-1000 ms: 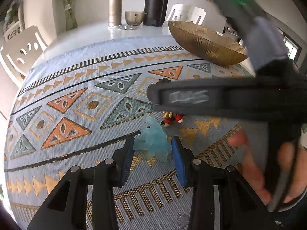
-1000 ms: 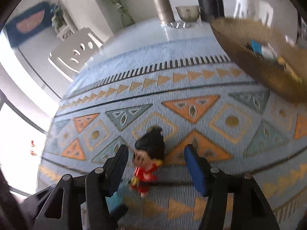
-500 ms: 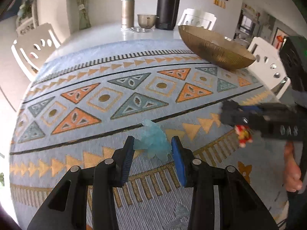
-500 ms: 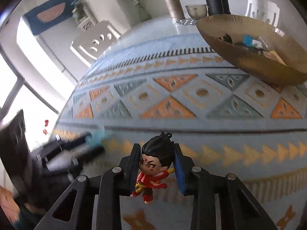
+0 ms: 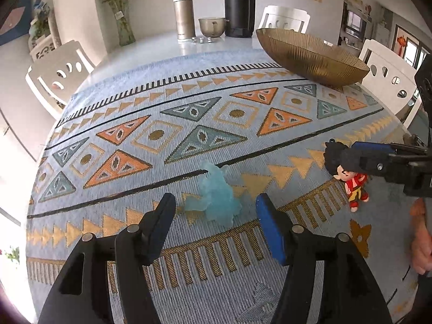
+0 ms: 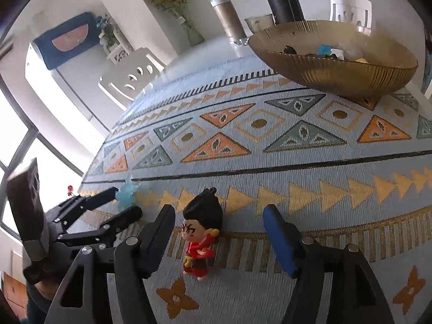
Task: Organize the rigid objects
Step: 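Grasp the light blue translucent piece with the left gripper while the right gripper holds the figure, then carry the figure and light blue piece over the bowl and release both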
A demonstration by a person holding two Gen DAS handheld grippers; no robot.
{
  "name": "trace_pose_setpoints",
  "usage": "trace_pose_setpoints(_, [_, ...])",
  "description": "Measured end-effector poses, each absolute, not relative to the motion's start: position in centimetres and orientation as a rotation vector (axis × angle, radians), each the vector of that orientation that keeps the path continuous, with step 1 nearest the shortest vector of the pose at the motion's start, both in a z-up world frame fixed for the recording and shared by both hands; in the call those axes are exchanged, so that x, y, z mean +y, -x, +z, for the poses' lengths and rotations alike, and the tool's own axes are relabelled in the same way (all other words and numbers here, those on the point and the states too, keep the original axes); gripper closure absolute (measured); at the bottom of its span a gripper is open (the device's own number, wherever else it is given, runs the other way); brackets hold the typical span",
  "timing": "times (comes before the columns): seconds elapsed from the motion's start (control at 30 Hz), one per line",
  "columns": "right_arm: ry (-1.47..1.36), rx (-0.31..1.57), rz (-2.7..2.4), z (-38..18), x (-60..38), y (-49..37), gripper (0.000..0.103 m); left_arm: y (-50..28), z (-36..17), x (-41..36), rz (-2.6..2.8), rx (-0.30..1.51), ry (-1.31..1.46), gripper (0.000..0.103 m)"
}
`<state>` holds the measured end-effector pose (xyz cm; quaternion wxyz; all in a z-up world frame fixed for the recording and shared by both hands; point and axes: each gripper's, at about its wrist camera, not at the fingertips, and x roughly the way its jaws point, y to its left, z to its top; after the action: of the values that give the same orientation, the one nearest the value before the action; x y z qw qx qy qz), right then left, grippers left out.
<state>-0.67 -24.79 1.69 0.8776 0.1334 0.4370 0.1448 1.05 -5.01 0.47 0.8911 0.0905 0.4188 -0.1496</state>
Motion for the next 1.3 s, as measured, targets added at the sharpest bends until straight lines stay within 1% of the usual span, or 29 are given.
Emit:
trace_pose_setpoints(0.2, [-0.127,0.920,0.250,1.7,-22.4,0.6,0.034,-1.3,0.4,-4.8,-0.291,0.877,-0.176,0.043])
trace_pose_setpoints(0.33, [-0.001,0.922,0.199,1.4,-20.6,0.6,0.034,-1.5,0.3,-4.6,-0.286,0.886,-0.161,0.043])
trace_pose_setpoints(0.47, [0.050,0.925,0.179,1.1,-20.0,0.4,0.034,-2.0,0.3,-4.5,-0.281,0.900,-0.138,0.041])
trace_pose_setpoints(0.5, [0.053,0.923,0.174,1.1,-19.9,0.4,0.038,-2.3,0.3,-4.4,-0.278,0.903,-0.131,0.041])
trace_pose_setpoints(0.53, [0.057,0.919,0.171,1.1,-20.0,0.4,0.040,-2.5,0.3,-4.5,-0.274,0.908,-0.125,0.044])
trace_pose_setpoints(0.6, [0.058,0.909,0.178,1.2,-19.8,0.5,0.057,-2.7,0.4,-4.6,-0.275,0.905,-0.127,0.048])
trace_pose_setpoints(0.63, [0.065,0.904,0.184,1.3,-19.7,0.6,0.059,-2.7,0.4,-4.7,-0.275,0.901,-0.131,0.054])
trace_pose_setpoints(0.67, [0.072,0.898,0.193,1.3,-19.6,0.7,0.069,-2.7,0.4,-4.9,-0.285,0.898,-0.130,0.065])
trace_pose_setpoints(0.7, [0.083,0.895,0.205,1.4,-19.3,0.9,0.072,-2.6,0.5,-5.0,-0.292,0.889,-0.132,0.066])
trace_pose_setpoints(0.8, [0.118,0.875,0.216,1.6,-18.6,1.2,0.072,-2.4,0.6,-5.6,-0.292,0.871,-0.160,0.067])
trace_pose_setpoints(0.97, [0.105,0.786,0.235,2.6,-18.8,2.5,0.072,-2.0,2.6,-5.7,-0.345,0.797,-0.092,0.067])
trace_pose_setpoints(1.17, [0.010,0.708,0.173,4.3,-21.3,3.1,0.072,-1.9,8.1,-7.6,-0.413,0.650,-0.094,0.067])
trace_pose_setpoints(1.3, [-0.049,0.635,0.100,7.8,-23.9,4.0,0.072,-2.6,12.1,-9.0,-0.468,0.556,-0.072,0.067])
